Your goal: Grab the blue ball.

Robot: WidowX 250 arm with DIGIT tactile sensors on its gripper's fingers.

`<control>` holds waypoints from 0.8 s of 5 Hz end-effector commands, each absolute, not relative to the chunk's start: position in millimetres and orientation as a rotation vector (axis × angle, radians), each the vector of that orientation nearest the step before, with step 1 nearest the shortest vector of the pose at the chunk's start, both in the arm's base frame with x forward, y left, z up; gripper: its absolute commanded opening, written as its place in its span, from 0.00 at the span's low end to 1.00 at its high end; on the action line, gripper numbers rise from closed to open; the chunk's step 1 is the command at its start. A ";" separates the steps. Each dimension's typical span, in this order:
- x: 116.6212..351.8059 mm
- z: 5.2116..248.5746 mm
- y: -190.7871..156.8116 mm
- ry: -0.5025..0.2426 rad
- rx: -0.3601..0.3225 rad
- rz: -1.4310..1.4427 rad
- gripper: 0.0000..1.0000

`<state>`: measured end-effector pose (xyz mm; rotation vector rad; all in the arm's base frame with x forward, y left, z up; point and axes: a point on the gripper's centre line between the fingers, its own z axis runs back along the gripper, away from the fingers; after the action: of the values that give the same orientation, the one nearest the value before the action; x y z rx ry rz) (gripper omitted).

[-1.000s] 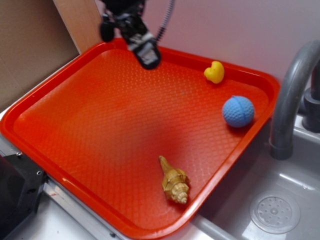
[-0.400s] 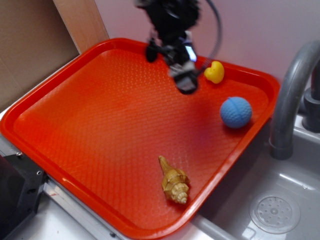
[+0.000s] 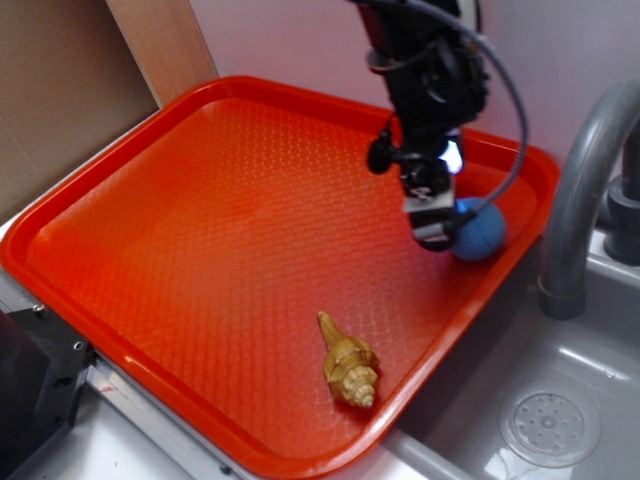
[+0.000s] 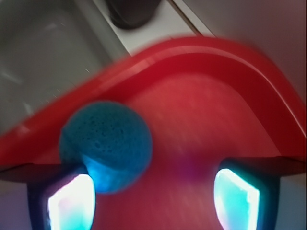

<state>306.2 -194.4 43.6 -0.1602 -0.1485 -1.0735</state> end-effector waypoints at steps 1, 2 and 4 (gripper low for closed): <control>284.6 55.9 -230.3 -0.134 -0.203 -1.208 1.00; 277.3 58.5 -232.3 -0.121 -0.211 -1.224 1.00; 262.2 55.1 -240.5 -0.116 -0.169 -1.278 1.00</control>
<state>277.1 -224.5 37.5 -0.1653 -0.0555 -1.2357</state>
